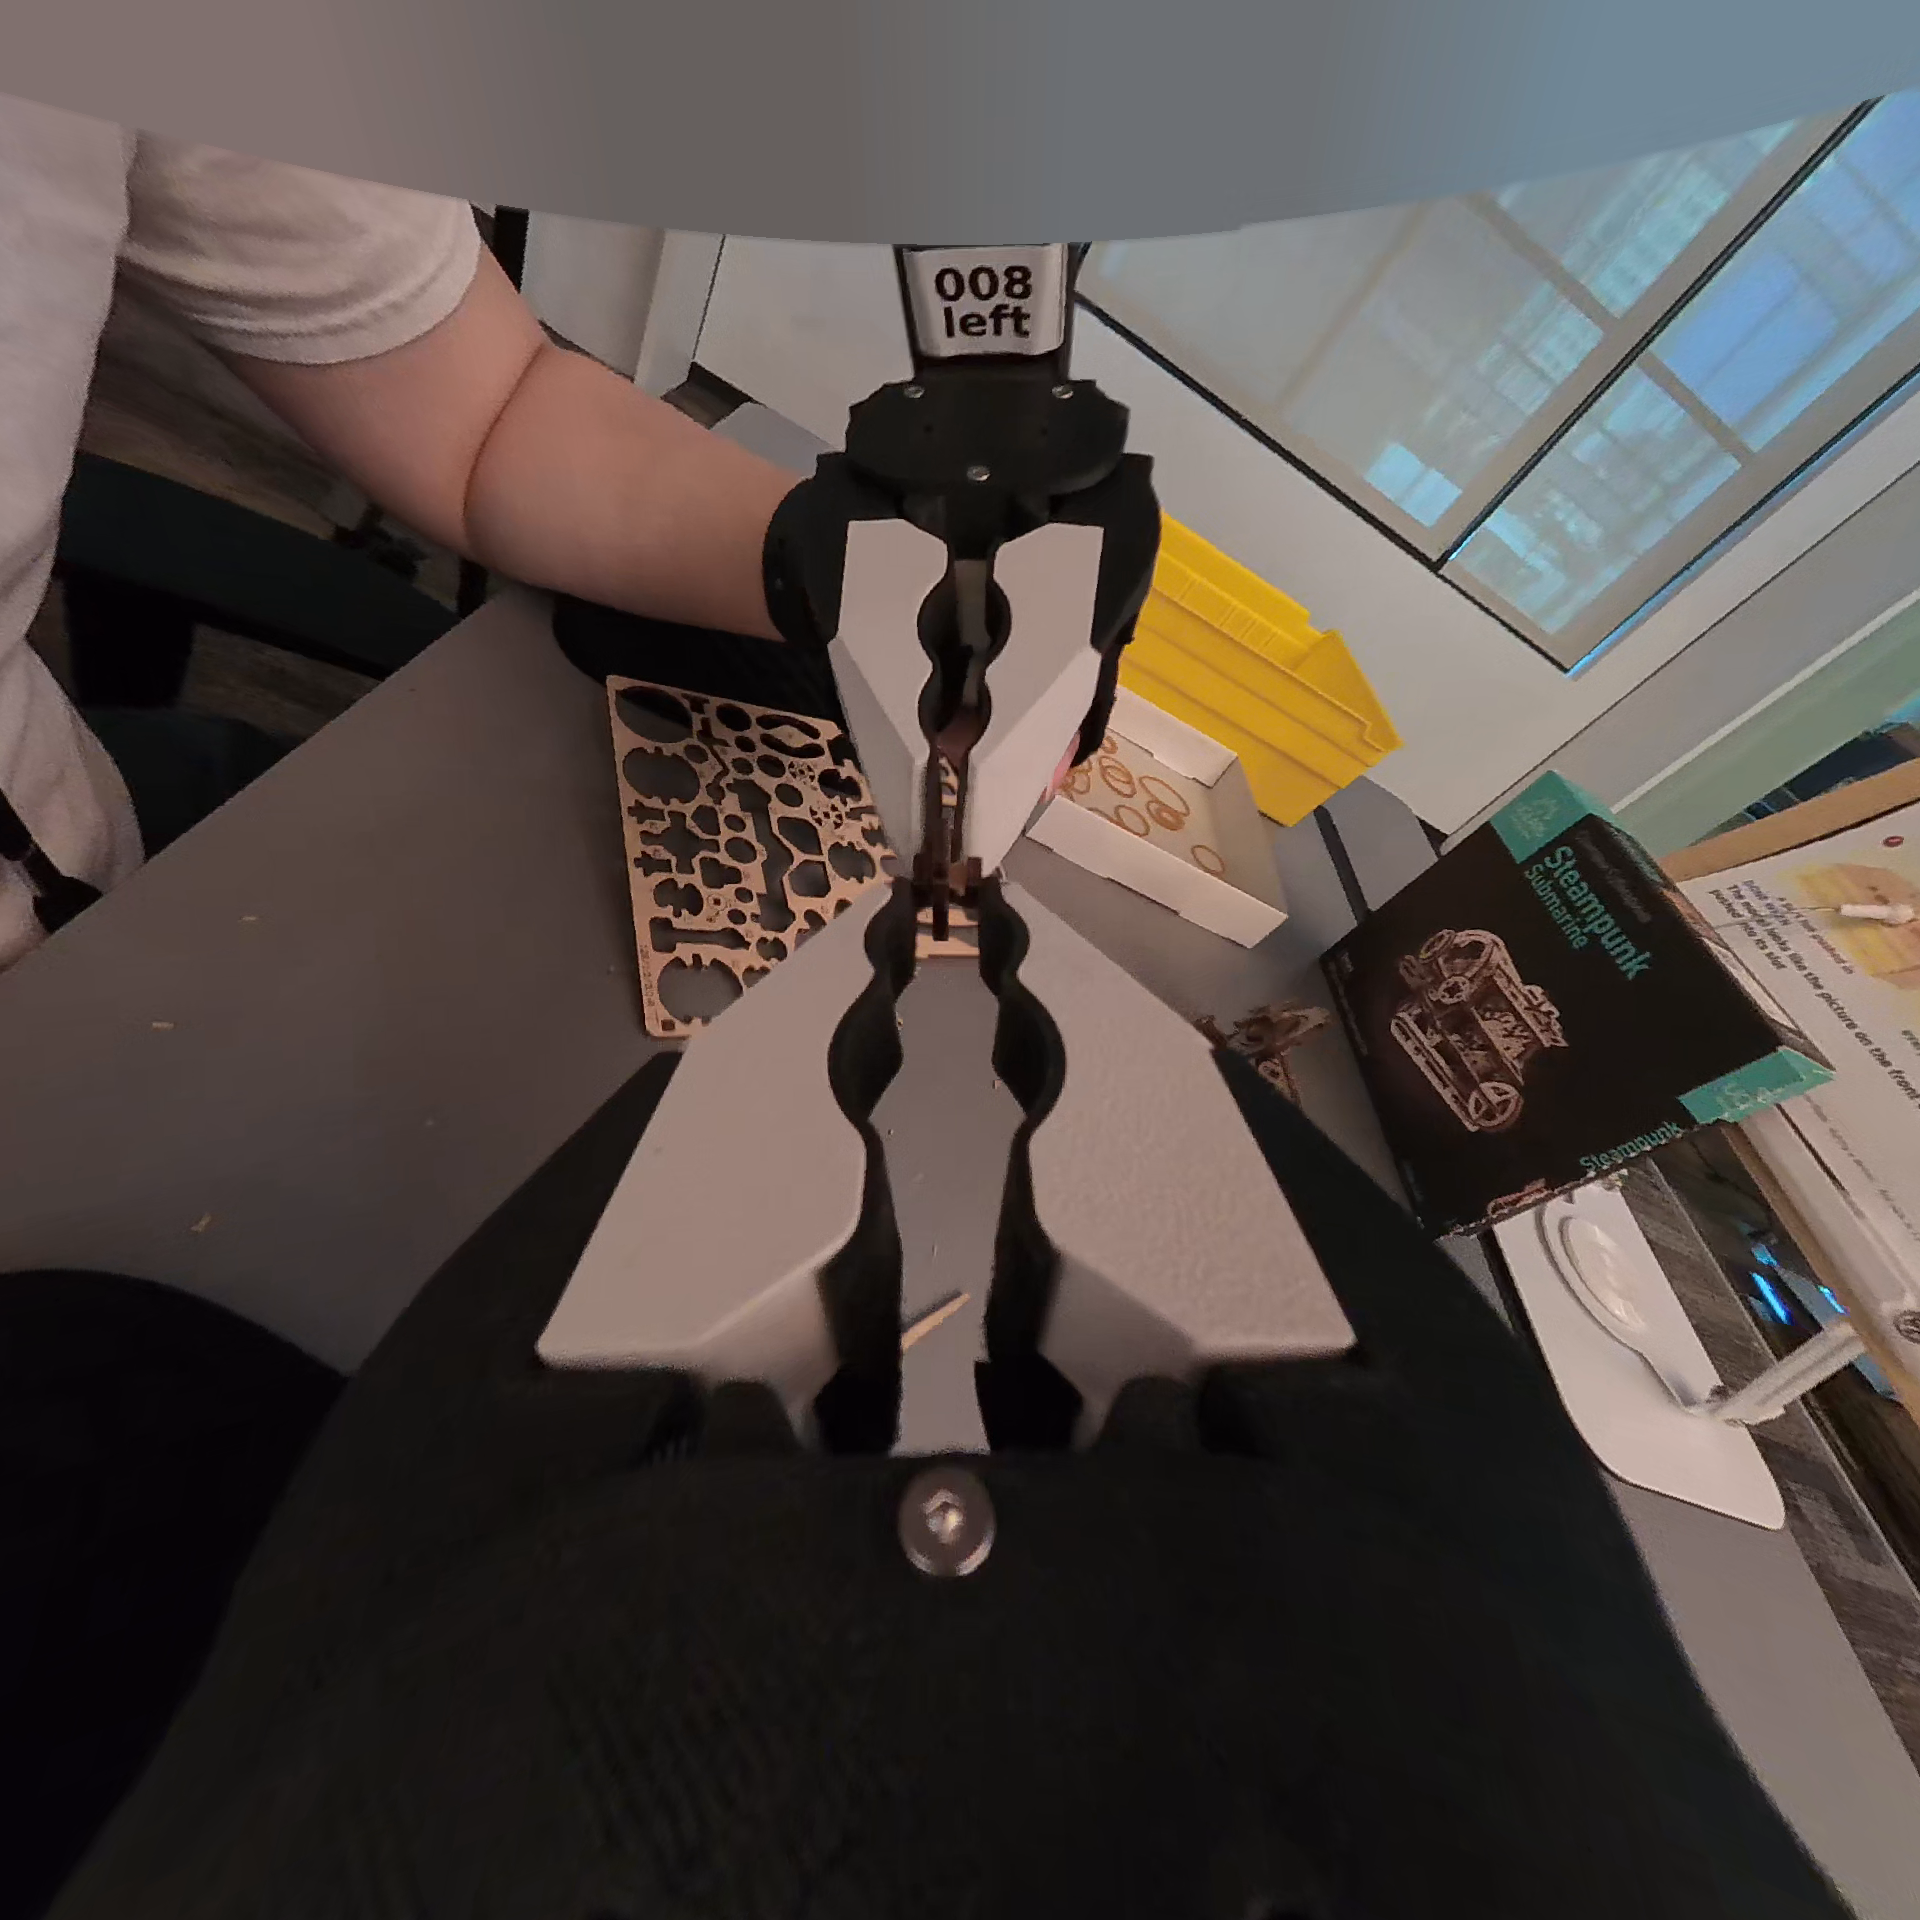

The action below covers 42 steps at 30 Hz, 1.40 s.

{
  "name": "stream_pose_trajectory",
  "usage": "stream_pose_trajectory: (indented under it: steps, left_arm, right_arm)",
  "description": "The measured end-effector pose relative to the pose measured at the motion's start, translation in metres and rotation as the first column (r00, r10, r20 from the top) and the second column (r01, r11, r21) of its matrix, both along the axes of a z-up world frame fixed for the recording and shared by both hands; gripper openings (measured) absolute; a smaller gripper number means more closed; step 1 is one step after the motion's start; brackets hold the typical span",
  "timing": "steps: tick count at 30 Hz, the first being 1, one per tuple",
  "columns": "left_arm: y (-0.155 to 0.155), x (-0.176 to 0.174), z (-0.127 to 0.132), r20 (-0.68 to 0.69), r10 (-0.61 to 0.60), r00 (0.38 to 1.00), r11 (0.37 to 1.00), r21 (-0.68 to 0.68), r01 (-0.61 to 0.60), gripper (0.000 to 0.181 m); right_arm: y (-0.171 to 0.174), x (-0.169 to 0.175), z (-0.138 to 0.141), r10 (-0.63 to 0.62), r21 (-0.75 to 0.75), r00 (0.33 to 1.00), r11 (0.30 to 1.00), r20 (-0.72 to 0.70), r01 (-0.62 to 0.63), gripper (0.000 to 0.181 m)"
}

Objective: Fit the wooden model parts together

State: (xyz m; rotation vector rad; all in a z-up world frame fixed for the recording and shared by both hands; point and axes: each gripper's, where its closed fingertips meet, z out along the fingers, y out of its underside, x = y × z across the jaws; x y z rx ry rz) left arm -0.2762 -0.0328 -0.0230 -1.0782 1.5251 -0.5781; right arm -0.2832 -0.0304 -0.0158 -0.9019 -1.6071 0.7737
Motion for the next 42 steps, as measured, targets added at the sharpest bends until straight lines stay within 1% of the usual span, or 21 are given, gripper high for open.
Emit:
stream_pose_trajectory:
  steps: [2, 5, 6, 7, 8, 9, 11, 12, 13, 15, 18, 21, 23, 28, 30, 32, 35, 39, 40, 42]
  left_arm:
    - [0.002, -0.001, -0.003, -0.015, 0.009, 1.000, 1.000, 0.009, -0.009, 0.001]
    - [0.003, -0.001, -0.011, -0.037, -0.001, 0.999, 1.000, 0.016, 0.002, 0.000]
    - [0.007, -0.002, -0.015, -0.056, 0.015, 0.998, 0.999, 0.036, -0.013, 0.000]
    - [0.010, -0.002, -0.021, -0.083, 0.027, 0.996, 0.997, 0.071, -0.021, 0.001]
    - [0.012, -0.003, -0.028, -0.117, 0.036, 0.993, 0.994, 0.108, -0.024, 0.001]
    - [0.012, -0.002, -0.034, -0.139, 0.039, 0.990, 0.990, 0.142, -0.019, 0.001]
    - [0.011, 0.000, -0.049, -0.190, 0.024, 0.982, 0.978, 0.208, 0.016, 0.001]
    - [0.012, 0.001, -0.059, -0.232, 0.030, 0.972, 0.967, 0.254, 0.031, 0.001]
    - [0.012, 0.002, -0.070, -0.269, 0.028, 0.963, 0.955, 0.291, 0.053, 0.001]
    - [0.011, 0.004, -0.091, -0.346, 0.026, 0.938, 0.936, 0.337, 0.098, 0.000]
    - [0.011, 0.005, -0.111, -0.432, 0.044, 0.901, 0.910, 0.389, 0.142, 0.001]
    - [0.007, 0.007, -0.116, -0.448, 0.028, 0.893, 0.908, 0.384, 0.165, 0.001]
    - [0.009, 0.005, -0.119, -0.468, 0.042, 0.883, 0.901, 0.399, 0.169, 0.001]
    - [0.007, 0.005, -0.131, -0.511, 0.043, 0.858, 0.881, 0.424, 0.209, 0.001]
    - [0.007, 0.006, -0.135, -0.527, 0.050, 0.848, 0.871, 0.438, 0.221, 0.001]
    - [0.005, 0.005, -0.141, -0.548, 0.048, 0.835, 0.865, 0.441, 0.240, 0.002]
    - [0.006, 0.004, -0.141, -0.549, 0.064, 0.833, 0.868, 0.443, 0.225, 0.002]
    - [0.017, -0.003, -0.137, -0.569, 0.162, 0.806, 0.879, 0.455, 0.144, 0.011]
    - [0.019, -0.006, -0.136, -0.576, 0.178, 0.798, 0.890, 0.440, 0.120, 0.015]
    - [0.015, -0.012, -0.135, -0.590, 0.148, 0.794, 0.934, 0.348, 0.085, 0.020]
  right_arm:
    - [0.002, -0.001, -0.003, -0.009, 0.007, 1.000, 1.000, 0.012, 0.009, 0.012]
    - [0.003, 0.001, -0.013, 0.035, -0.091, 0.998, 0.995, 0.052, -0.030, 0.013]
    - [0.004, 0.003, -0.017, 0.042, -0.107, 0.997, 0.994, 0.066, -0.035, 0.018]
    - [0.005, 0.005, -0.021, 0.060, -0.136, 0.996, 0.989, 0.073, -0.050, 0.020]
    - [0.002, 0.007, -0.023, 0.096, -0.198, 0.993, 0.977, 0.070, -0.081, 0.020]
    - [0.003, 0.009, -0.025, 0.122, -0.283, 0.990, 0.954, 0.068, -0.098, 0.020]
    - [0.019, 0.009, -0.030, 0.086, -0.431, 0.994, 0.901, 0.065, -0.050, 0.019]
    - [0.023, 0.010, -0.035, 0.096, -0.503, 0.992, 0.863, 0.078, -0.044, 0.014]
    - [0.025, 0.011, -0.045, 0.112, -0.563, 0.986, 0.826, 0.121, -0.025, 0.009]
    - [0.025, 0.013, -0.068, 0.142, -0.615, 0.962, 0.788, 0.231, 0.031, 0.011]
    - [0.020, 0.013, -0.099, 0.157, -0.577, 0.915, 0.811, 0.370, 0.094, 0.017]
    - [0.012, 0.011, -0.112, 0.174, -0.542, 0.878, 0.833, 0.445, 0.109, 0.014]
    - [0.007, 0.010, -0.117, 0.184, -0.528, 0.863, 0.842, 0.470, 0.109, 0.008]
    - [0.006, 0.010, -0.129, 0.185, -0.523, 0.836, 0.842, 0.516, 0.136, 0.011]
    - [0.000, 0.012, -0.134, 0.214, -0.532, 0.817, 0.837, 0.535, 0.130, 0.010]
    - [0.000, 0.009, -0.136, 0.204, -0.517, 0.817, 0.846, 0.539, 0.130, 0.006]
    - [-0.001, 0.009, -0.136, 0.191, -0.491, 0.809, 0.861, 0.556, 0.134, 0.005]
    - [-0.002, 0.007, -0.136, 0.157, -0.424, 0.795, 0.895, 0.585, 0.135, 0.005]
    - [-0.003, 0.007, -0.137, 0.146, -0.399, 0.791, 0.908, 0.594, 0.132, 0.005]
    - [-0.004, 0.006, -0.137, 0.118, -0.341, 0.779, 0.931, 0.616, 0.128, 0.005]
